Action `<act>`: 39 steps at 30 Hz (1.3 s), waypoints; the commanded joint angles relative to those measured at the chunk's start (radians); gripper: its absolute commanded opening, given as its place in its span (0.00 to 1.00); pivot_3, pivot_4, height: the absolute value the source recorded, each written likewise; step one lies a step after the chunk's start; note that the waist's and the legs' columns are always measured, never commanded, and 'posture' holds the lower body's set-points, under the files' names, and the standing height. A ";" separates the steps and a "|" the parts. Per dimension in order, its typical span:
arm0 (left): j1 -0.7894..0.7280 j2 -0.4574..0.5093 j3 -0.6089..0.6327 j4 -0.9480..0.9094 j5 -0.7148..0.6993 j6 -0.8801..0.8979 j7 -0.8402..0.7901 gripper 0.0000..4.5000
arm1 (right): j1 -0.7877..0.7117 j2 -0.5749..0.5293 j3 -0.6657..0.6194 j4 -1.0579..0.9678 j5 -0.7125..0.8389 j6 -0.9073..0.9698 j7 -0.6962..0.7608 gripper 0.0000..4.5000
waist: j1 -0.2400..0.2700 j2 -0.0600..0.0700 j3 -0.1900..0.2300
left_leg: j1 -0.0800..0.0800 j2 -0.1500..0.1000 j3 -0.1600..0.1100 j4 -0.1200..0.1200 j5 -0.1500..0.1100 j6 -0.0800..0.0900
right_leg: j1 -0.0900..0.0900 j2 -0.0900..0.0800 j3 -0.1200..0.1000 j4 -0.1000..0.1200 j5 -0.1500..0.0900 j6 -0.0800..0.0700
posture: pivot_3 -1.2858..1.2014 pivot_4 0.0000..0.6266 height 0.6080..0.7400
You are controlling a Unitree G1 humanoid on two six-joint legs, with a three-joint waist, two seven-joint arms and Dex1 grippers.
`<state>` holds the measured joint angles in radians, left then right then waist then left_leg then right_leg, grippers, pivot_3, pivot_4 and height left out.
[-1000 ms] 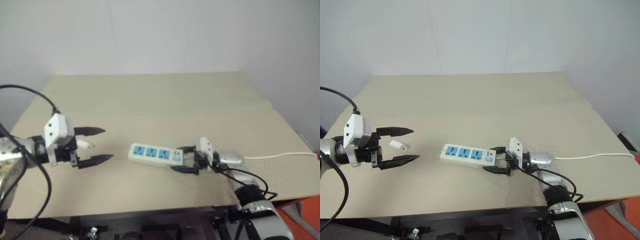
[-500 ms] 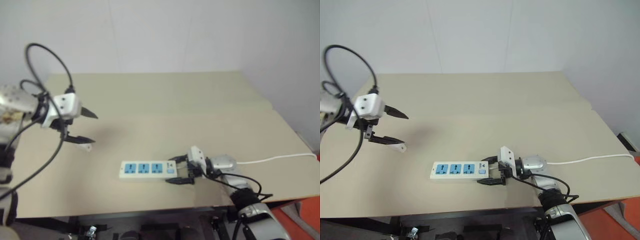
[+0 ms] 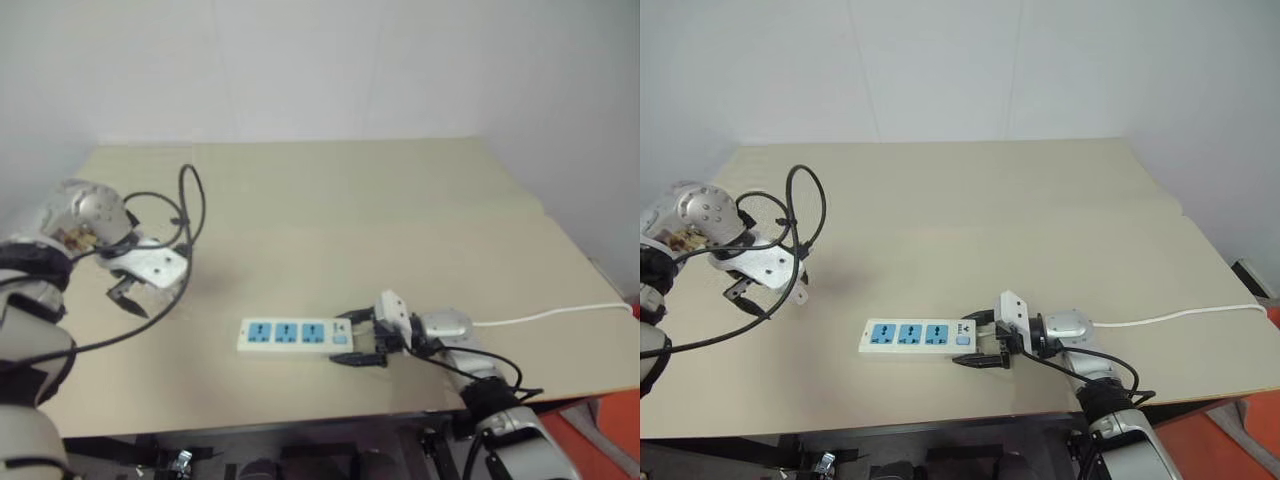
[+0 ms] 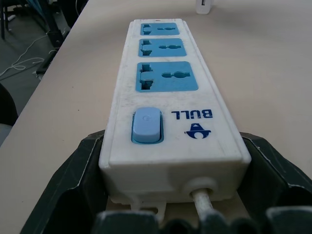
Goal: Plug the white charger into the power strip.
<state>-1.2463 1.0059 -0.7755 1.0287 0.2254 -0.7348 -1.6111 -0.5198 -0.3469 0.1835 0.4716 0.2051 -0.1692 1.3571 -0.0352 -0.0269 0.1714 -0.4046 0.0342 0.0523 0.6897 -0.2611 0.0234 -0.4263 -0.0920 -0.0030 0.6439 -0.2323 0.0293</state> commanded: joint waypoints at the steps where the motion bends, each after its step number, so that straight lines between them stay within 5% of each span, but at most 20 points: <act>1: -0.006 -0.004 0.018 0.030 0.069 -0.050 -0.003 1.00 | 0.005 -0.007 -0.017 -0.055 0.030 0.017 -0.010 0.76 | 0.003 0.000 0.000 | -0.001 0.000 0.000 0.002 -0.001 0.001 | 0.000 0.000 0.000 0.000 0.000 0.000 | 0.52 0.24 1.00; 8: 0.010 -0.038 0.060 0.030 0.204 -0.055 0.153 1.00 | 0.008 -0.014 -0.018 -0.077 0.041 0.038 -0.020 0.76 | 0.014 0.000 0.000 | -0.001 0.000 0.000 0.006 -0.001 0.002 | 0.000 0.000 0.000 0.000 0.000 0.001 | 0.52 0.24 1.00; 19: 0.028 -0.065 0.166 -0.012 0.141 -0.042 0.004 1.00 | 0.007 -0.017 -0.020 -0.084 0.043 0.051 -0.039 0.76 | 0.015 0.000 0.000 | -0.002 0.000 0.001 0.006 -0.002 0.003 | 0.000 0.000 0.000 0.002 0.000 0.001 | 0.52 0.24 1.00; 33: -0.029 -0.161 0.140 0.128 0.401 0.006 0.407 1.00 | 0.011 -0.010 -0.030 -0.106 0.055 0.070 -0.069 0.76 | 0.017 0.000 0.000 | -0.002 0.000 0.001 0.006 -0.002 0.003 | 0.000 0.000 0.000 0.002 0.000 0.001 | 0.52 0.24 1.00; 39: -0.061 -0.172 0.120 0.194 0.476 0.002 0.449 1.00 | 0.026 -0.012 -0.034 -0.128 0.056 0.080 -0.090 0.76 | 0.017 0.000 0.000 | -0.002 0.000 0.001 0.006 -0.002 0.003 | 0.000 0.000 0.000 0.002 0.000 0.001 | 0.52 0.24 1.00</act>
<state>-1.2683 0.8221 -0.6530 1.2081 0.6838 -0.7345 -1.1689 -0.4918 -0.3621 0.1756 0.4001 0.2209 -0.0942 1.2726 -0.0185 -0.0272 0.1715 -0.4062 0.0341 0.0531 0.6960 -0.2627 0.0261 -0.4260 -0.0922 -0.0028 0.6463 -0.2318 0.0302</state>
